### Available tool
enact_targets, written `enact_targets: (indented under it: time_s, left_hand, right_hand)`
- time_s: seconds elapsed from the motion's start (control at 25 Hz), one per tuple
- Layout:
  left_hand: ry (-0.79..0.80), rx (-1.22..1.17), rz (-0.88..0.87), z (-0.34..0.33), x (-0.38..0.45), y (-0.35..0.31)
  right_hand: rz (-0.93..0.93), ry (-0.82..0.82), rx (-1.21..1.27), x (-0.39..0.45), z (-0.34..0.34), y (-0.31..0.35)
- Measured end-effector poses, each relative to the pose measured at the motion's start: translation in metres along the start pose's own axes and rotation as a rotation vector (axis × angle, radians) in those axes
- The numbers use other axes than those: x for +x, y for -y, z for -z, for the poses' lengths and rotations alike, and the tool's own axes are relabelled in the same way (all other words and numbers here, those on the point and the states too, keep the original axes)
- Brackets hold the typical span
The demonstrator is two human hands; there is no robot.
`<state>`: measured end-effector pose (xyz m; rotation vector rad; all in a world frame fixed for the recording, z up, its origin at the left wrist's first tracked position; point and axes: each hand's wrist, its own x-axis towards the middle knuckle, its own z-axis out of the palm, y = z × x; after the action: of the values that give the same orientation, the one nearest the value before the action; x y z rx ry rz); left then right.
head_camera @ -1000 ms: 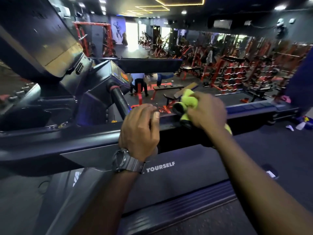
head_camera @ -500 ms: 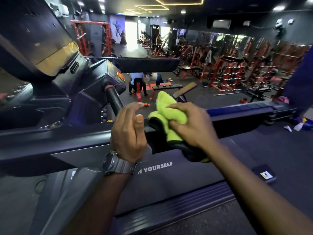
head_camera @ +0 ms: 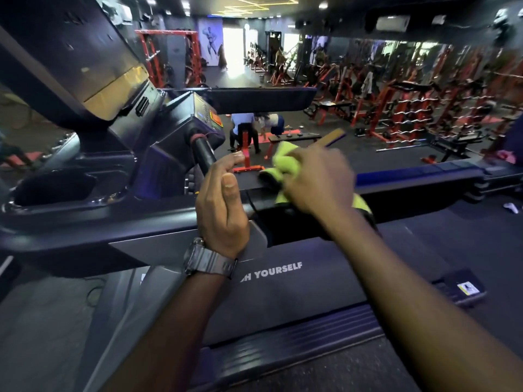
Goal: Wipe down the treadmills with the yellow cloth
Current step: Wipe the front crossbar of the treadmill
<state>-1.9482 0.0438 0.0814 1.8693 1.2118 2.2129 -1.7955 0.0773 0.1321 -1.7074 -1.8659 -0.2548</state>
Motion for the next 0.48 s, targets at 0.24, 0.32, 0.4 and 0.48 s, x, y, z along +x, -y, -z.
enact_targets:
  time_s: [0.24, 0.32, 0.4, 0.48]
  left_hand:
    - [0.013, 0.001, -0.005, 0.001, 0.0, -0.001]
    - [0.05, -0.015, -0.007, -0.001, 0.0, -0.002]
    - [0.06, -0.008, -0.02, 0.0, 0.001, -0.001]
    - [0.058, 0.019, -0.034, 0.001, 0.0, -0.001]
  right_hand:
    - [0.005, 0.126, 0.032, 0.001, 0.014, -0.012]
    - [0.04, 0.107, -0.007, 0.018, 0.009, 0.013]
    - [0.203, 0.103, 0.07, -0.004, 0.001, 0.032]
    - [0.284, 0.094, 0.182, -0.038, 0.004, 0.002]
